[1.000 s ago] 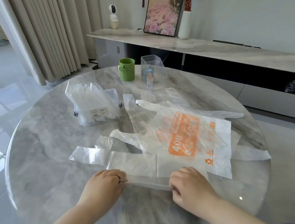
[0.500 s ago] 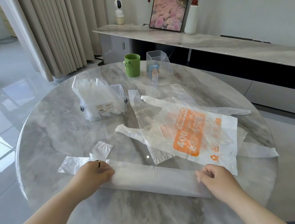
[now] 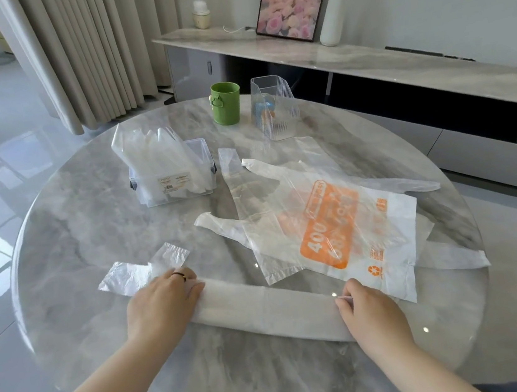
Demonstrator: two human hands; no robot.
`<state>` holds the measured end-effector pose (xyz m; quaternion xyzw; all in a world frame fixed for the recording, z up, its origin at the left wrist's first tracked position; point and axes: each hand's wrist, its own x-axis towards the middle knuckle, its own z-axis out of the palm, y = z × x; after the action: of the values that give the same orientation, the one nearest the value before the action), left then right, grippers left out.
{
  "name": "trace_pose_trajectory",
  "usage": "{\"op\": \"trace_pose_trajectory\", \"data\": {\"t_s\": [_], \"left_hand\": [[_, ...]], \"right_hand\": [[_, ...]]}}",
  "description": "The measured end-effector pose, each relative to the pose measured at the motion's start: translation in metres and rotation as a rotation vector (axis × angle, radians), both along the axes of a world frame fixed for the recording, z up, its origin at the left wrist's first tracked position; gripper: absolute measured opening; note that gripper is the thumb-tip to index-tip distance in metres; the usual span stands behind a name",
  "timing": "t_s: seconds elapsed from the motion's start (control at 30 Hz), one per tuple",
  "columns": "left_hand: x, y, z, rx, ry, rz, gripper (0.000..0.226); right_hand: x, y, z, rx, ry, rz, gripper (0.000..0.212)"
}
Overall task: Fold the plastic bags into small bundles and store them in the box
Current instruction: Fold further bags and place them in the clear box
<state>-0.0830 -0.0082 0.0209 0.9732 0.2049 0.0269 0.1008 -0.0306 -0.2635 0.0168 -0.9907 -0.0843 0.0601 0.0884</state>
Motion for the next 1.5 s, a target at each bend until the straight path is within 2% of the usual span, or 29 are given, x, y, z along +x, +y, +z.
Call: {"op": "trace_pose_trajectory", "data": {"t_s": [0.07, 0.1, 0.13, 0.2, 0.3, 0.43, 0.53, 0.6, 0.67, 0.7, 0.77, 0.83, 1.0, 1.07, 1.13, 1.23, 1.33, 1.4, 1.5], "left_hand": [[0.003, -0.003, -0.006, 0.134, -0.234, -0.119, 0.028], [0.003, -0.006, -0.011, 0.158, -0.381, -0.21, 0.026], [0.002, -0.013, -0.013, 0.163, -0.446, -0.319, 0.021], [-0.001, -0.032, -0.017, 0.15, -0.325, -0.5, 0.042], [-0.001, -0.047, -0.028, 0.167, -0.051, -0.556, 0.069], [0.002, -0.043, -0.041, 0.179, 0.07, -0.562, 0.074], [0.0, -0.043, -0.04, 0.123, 0.104, -0.555, 0.074], [0.0, -0.045, -0.039, 0.118, 0.117, -0.564, 0.073], [-0.001, -0.046, -0.04, 0.122, 0.124, -0.568, 0.073], [-0.002, -0.046, -0.041, 0.126, 0.132, -0.574, 0.073], [-0.003, -0.044, -0.043, 0.126, 0.144, -0.598, 0.073], [-0.003, -0.043, -0.042, 0.121, 0.15, -0.614, 0.074], [-0.001, -0.047, -0.045, 0.141, 0.086, -0.586, 0.075], [-0.002, -0.047, -0.046, 0.156, 0.056, -0.591, 0.069], [0.0, -0.048, -0.043, 0.157, 0.037, -0.591, 0.049], [0.006, -0.045, -0.029, 0.134, 0.004, -0.634, 0.028], [0.007, -0.042, -0.012, 0.087, 0.101, -0.541, 0.046], [0.011, -0.042, -0.012, 0.042, 0.172, -0.505, 0.045], [0.014, -0.038, -0.006, -0.077, 0.291, -0.479, 0.032]], "right_hand": [[0.0, 0.0, 0.0, -0.003, -0.018, 0.003, 0.023], [0.0, 0.0, 0.0, 0.0, -0.024, 0.006, 0.018], [-0.001, 0.0, 0.0, -0.005, -0.03, 0.012, 0.016], [-0.003, 0.001, 0.001, -0.033, -0.034, 0.026, 0.014], [-0.005, 0.002, 0.005, -0.043, -0.042, 0.036, 0.013], [-0.006, 0.007, 0.007, -0.11, -0.068, 0.022, 0.015], [-0.005, 0.006, -0.003, -0.097, -0.205, 0.019, 0.044], [-0.009, 0.017, -0.012, -0.002, -0.326, 0.067, 0.059], [-0.022, 0.037, -0.018, 0.074, -0.438, 0.236, 0.047], [-0.029, 0.049, -0.025, 0.095, -0.405, 0.292, 0.048], [-0.042, 0.066, -0.035, 0.042, -0.201, 0.37, 0.052], [-0.047, 0.065, -0.043, -0.02, -0.068, 0.378, 0.054], [-0.042, 0.026, -0.035, -0.178, 0.092, 0.284, 0.073], [-0.035, 0.017, -0.024, -0.192, 0.033, 0.213, 0.083], [-0.029, 0.009, -0.017, -0.159, -0.006, 0.137, 0.075], [-0.024, 0.007, -0.003, -0.065, -0.081, 0.154, 0.039], [-0.012, 0.007, 0.01, -0.108, 0.046, 0.203, 0.035], [-0.006, 0.005, 0.01, -0.146, 0.137, 0.202, 0.036], [-0.001, 0.01, 0.016, -0.153, 0.222, 0.204, 0.013]]}}
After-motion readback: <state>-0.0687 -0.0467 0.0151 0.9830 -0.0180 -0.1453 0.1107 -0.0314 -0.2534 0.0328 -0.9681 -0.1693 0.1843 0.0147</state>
